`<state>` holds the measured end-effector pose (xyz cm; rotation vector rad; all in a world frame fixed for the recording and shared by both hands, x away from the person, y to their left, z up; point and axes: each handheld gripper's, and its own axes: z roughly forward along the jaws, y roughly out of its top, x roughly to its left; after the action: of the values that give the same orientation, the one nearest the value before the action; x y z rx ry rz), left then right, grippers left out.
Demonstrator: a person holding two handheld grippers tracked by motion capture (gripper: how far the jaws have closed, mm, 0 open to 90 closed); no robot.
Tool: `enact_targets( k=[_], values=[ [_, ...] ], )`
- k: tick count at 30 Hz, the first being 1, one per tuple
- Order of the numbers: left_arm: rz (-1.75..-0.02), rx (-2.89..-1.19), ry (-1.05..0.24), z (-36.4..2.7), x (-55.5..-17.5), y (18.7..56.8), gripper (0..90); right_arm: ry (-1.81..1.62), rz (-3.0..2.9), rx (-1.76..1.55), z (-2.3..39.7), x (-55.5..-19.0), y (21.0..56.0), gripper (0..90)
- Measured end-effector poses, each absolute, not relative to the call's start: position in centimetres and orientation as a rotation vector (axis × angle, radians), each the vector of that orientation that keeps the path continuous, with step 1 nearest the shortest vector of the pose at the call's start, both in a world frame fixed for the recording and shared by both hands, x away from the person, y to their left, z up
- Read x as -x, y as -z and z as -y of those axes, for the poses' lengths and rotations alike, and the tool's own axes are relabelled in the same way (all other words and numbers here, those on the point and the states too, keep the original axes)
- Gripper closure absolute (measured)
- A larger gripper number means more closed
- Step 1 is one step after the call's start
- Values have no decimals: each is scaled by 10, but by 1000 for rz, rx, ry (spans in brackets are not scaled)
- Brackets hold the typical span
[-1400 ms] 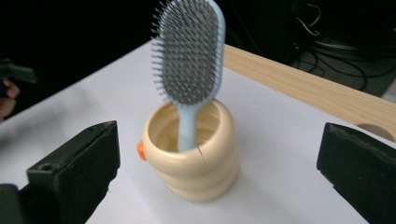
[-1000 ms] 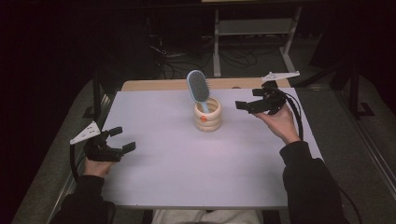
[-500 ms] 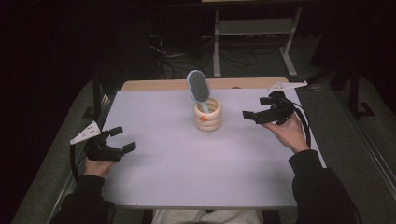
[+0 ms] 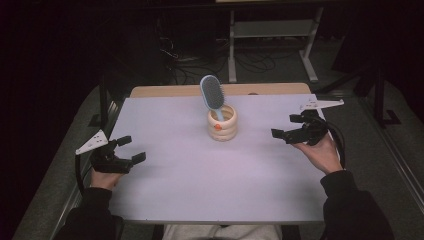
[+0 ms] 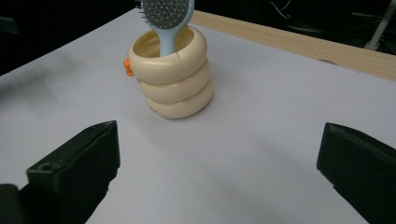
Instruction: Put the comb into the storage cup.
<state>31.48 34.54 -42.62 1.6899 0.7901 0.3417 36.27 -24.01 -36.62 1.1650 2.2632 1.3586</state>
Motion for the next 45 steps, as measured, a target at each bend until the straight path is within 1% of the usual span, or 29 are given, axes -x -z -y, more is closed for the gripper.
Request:
enact_targets(
  k=[7, 16, 25, 32, 45],
  values=[
    [-791, -1690, -342, -345, -315, 426, 0, -1362, -2250, -1175, 252, -350, 375, 0],
    [-792, -1692, -339, -345, -315, 427, 0, -1381, -2222, -1172, 263, -337, 377, 0],
    [-795, -1697, -332, -344, -316, 428, 0, -1383, -2222, -1157, 268, -319, 386, 0],
    [-791, -1738, -314, -339, -318, 431, 0, -1391, -2215, -1135, 268, -306, 391, 0],
    [-794, -1721, -324, -341, -317, 430, 0, -1381, -2201, -1121, 276, -286, 404, 0]
  ],
)
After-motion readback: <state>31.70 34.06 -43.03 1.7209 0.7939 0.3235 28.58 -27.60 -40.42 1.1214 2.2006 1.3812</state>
